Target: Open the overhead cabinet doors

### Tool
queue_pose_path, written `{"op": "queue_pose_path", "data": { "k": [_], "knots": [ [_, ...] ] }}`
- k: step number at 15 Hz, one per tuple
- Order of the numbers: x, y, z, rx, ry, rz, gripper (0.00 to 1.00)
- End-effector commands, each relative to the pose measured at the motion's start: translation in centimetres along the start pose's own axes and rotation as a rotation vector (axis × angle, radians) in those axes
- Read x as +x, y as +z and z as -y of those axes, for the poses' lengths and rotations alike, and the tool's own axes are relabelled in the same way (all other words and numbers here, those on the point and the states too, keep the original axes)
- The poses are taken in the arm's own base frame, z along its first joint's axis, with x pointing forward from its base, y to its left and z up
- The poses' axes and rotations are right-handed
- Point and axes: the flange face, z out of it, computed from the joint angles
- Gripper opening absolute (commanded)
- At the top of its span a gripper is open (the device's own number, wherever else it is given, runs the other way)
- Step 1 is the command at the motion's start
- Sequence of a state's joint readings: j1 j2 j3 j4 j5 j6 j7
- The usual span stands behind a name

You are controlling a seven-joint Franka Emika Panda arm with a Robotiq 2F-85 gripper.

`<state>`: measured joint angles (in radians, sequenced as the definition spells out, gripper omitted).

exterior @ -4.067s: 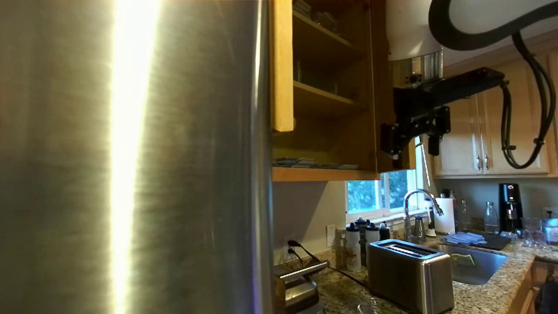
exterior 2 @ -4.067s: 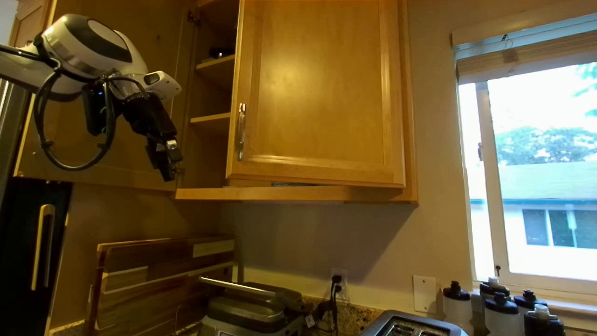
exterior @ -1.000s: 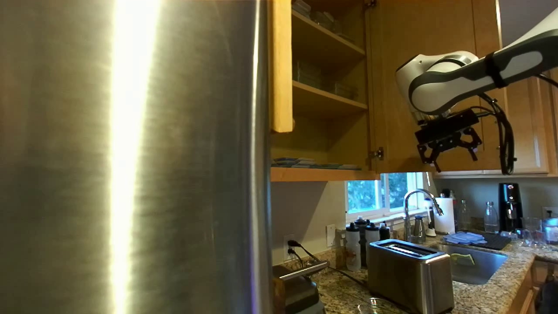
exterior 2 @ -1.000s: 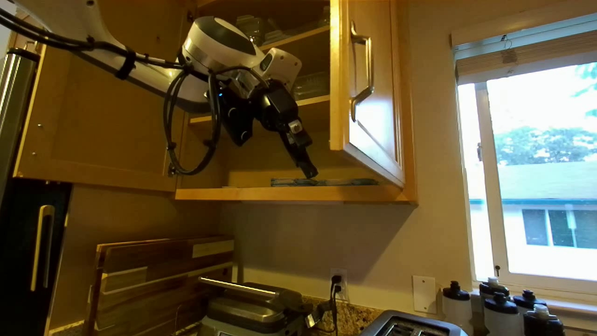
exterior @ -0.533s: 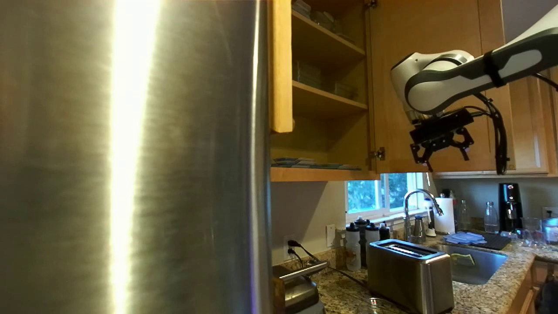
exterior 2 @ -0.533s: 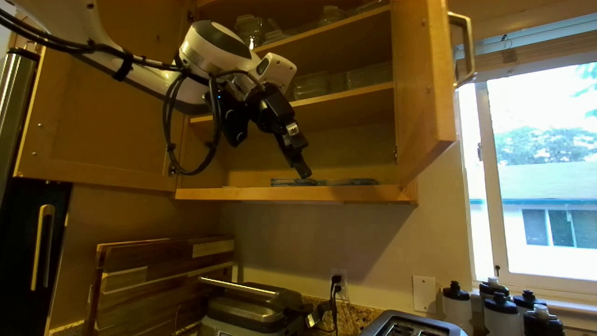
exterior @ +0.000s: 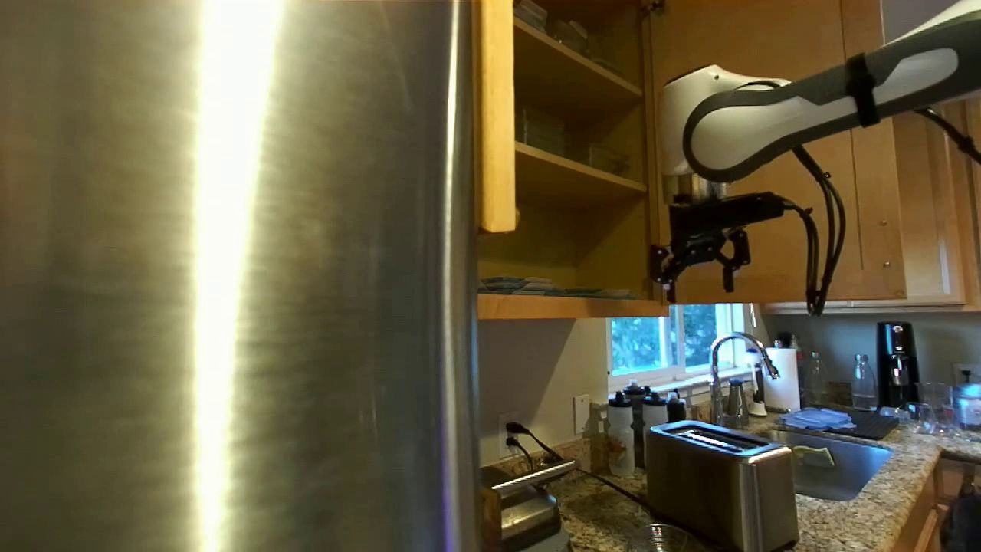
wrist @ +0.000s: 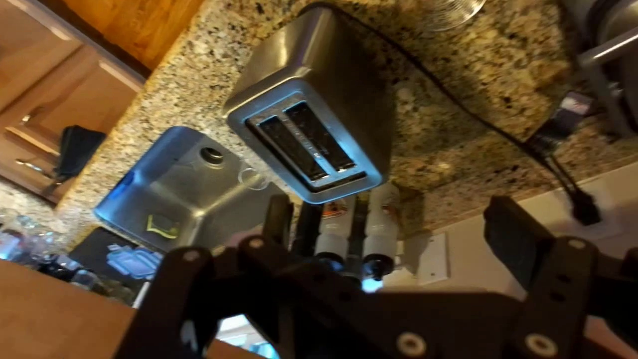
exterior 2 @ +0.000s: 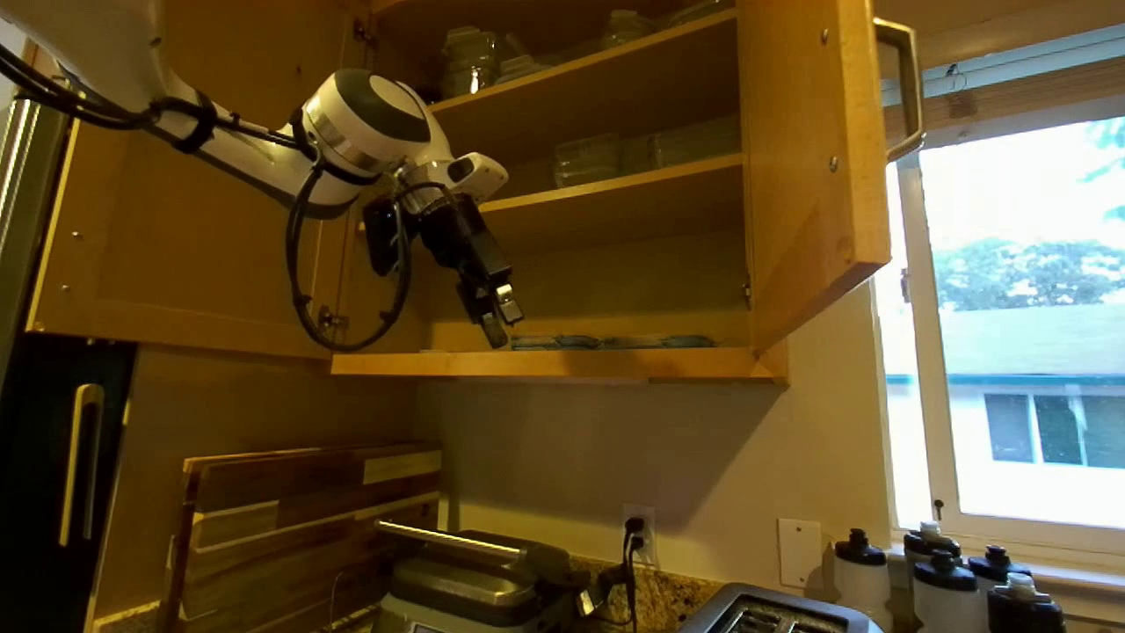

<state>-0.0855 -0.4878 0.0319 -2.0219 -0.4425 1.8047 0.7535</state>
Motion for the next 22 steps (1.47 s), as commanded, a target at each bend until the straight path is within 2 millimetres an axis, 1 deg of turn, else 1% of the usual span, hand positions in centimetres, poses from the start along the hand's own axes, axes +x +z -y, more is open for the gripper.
{"op": "queue_pose_path", "data": {
  "k": [1,3,6,9,12,14,15,17,22],
  "knots": [
    [-1.5,-0.2,2.9,0.158,-0.116,0.022,1.0],
    [-2.1,0.3,4.4,0.237,-0.186,0.063,1.0],
    [-3.1,1.5,6.1,0.327,-0.301,0.157,1.0],
    [-3.7,3.2,7.2,0.371,-0.427,0.273,1.0],
    [-4.2,4.8,7.3,0.359,-0.554,0.392,1.0],
    [-4.4,5.4,7.3,0.295,-0.587,0.42,1.0],
    [-4.5,5.5,7.5,0.314,-0.543,0.389,1.0],
    [-4.5,5.8,7.7,0.311,-0.548,0.397,1.0],
    [-4.5,5.8,7.7,0.311,-0.549,0.397,1.0]
  ]
}}
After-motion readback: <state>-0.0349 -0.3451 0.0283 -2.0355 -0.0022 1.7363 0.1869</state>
